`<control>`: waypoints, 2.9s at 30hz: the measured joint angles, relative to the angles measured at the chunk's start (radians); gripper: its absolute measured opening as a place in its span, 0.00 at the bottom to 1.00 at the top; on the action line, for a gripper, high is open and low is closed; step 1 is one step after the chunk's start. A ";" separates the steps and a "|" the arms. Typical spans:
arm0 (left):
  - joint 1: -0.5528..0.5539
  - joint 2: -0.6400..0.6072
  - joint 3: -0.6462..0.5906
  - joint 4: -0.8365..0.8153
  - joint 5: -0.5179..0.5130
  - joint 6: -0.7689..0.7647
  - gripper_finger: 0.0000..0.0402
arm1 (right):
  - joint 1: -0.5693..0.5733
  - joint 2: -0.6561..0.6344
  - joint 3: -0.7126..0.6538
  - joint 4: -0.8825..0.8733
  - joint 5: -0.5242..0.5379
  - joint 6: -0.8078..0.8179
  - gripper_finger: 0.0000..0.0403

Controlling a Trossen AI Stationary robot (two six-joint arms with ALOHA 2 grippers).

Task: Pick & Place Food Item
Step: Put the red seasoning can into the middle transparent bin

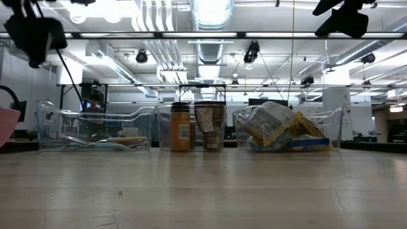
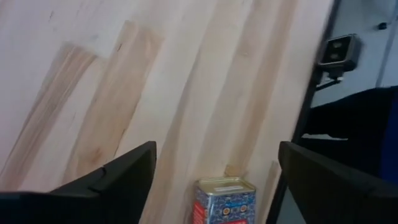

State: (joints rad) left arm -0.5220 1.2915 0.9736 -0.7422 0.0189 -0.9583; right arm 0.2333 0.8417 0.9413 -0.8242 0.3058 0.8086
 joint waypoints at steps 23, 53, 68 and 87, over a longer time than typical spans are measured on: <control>0.000 0.000 -0.115 -0.001 0.105 -0.254 0.97 | 0.000 0.000 0.000 0.001 0.000 0.011 0.57; -0.016 0.000 -0.108 0.174 0.216 -0.224 0.97 | 0.000 0.000 0.000 0.001 0.000 0.011 0.57; -0.170 0.025 0.056 -0.017 0.023 0.018 0.97 | 0.000 0.000 0.000 0.000 0.000 0.019 0.57; -0.334 0.262 0.150 -0.073 0.026 -0.036 0.97 | 0.000 0.000 0.000 0.000 0.000 0.022 0.57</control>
State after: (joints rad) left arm -0.8559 1.5534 1.1240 -0.8148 0.0450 -0.9945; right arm 0.2333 0.8413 0.9413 -0.8242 0.3058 0.8307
